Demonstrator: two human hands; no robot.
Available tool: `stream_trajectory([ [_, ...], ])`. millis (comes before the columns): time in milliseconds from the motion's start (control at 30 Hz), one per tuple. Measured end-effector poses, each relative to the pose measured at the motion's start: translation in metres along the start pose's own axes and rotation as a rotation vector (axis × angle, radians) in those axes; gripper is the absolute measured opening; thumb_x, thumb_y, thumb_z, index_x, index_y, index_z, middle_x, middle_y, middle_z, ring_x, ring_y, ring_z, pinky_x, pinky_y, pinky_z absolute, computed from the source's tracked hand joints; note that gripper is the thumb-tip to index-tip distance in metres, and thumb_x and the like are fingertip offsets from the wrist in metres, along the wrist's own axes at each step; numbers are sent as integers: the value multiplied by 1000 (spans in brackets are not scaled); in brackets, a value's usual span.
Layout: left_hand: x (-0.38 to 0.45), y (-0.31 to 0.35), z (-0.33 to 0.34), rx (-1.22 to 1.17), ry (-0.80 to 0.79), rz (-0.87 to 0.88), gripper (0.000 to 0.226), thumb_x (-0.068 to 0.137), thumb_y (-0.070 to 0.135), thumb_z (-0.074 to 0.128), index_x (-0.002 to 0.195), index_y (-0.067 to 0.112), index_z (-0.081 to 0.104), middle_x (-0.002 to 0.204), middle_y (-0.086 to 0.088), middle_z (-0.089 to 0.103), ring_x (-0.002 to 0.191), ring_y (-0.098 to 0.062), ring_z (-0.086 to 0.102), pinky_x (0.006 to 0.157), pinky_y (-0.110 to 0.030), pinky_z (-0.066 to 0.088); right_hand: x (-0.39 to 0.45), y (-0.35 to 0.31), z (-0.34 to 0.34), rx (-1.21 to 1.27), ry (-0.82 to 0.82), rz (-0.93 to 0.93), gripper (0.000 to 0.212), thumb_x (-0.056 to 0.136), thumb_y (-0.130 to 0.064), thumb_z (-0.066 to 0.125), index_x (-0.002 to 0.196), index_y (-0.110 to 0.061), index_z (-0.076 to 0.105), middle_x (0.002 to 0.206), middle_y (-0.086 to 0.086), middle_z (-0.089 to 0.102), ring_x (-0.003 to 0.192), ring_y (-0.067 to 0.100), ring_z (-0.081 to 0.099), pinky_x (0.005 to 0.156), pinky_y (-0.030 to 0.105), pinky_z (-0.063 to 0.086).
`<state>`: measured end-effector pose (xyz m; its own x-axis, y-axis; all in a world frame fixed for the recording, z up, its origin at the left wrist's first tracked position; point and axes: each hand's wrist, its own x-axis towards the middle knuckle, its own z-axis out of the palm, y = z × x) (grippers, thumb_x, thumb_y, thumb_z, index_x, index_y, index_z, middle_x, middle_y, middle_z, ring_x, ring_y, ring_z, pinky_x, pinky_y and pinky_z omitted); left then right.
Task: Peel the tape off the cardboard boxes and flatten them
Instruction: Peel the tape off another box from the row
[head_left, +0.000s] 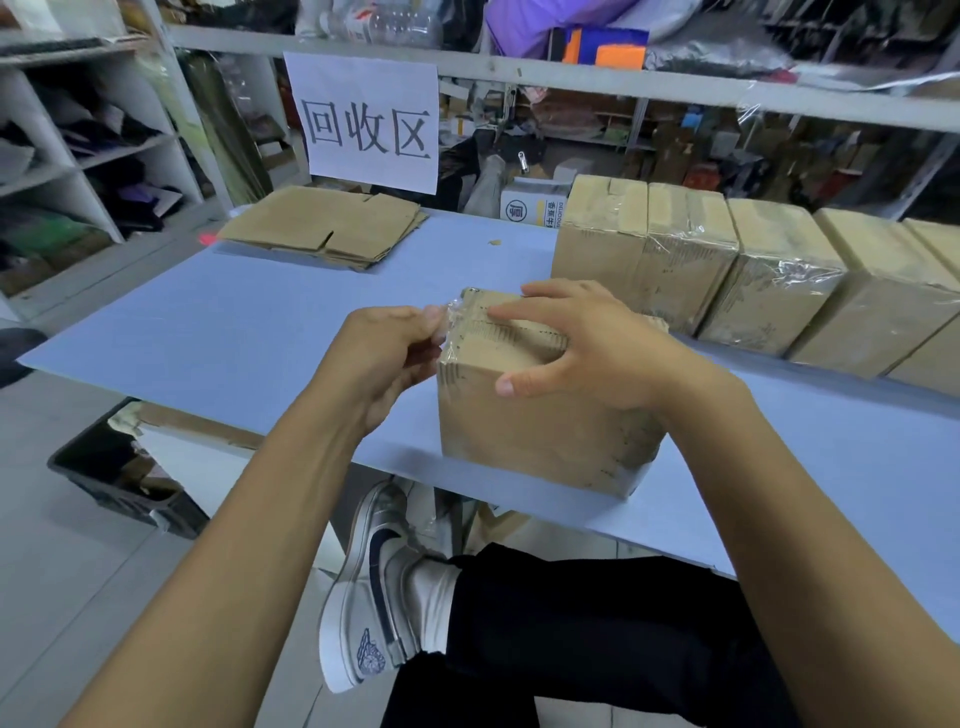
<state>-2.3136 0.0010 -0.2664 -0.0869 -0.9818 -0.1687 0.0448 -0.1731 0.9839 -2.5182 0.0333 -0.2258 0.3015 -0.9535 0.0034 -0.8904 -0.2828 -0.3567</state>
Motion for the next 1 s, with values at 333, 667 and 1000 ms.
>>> stream_trajectory([
  [333,-21,24,-12,933,118,877,41,89,-2,49,110,22,75,101,5,69,89,-12,59,80,-26,45,6,5,12,-125,49,-97,73,77,-42,78,142,-29,47,151,-13,45,142,13,31,106,29,31],
  [667,-9,22,-13,1150,-377,957,6,90,21,70,95,20,67,96,5,62,95,-20,54,81,-22,41,11,20,15,-55,98,-132,77,72,-50,83,140,-37,51,153,-20,44,146,7,30,114,43,35],
  [1000,12,39,-24,1199,-670,650,23,95,12,64,85,32,58,99,18,53,106,-14,39,89,-17,35,14,30,17,10,93,-151,76,70,-51,85,139,-41,53,153,-22,43,146,7,31,116,44,32],
])
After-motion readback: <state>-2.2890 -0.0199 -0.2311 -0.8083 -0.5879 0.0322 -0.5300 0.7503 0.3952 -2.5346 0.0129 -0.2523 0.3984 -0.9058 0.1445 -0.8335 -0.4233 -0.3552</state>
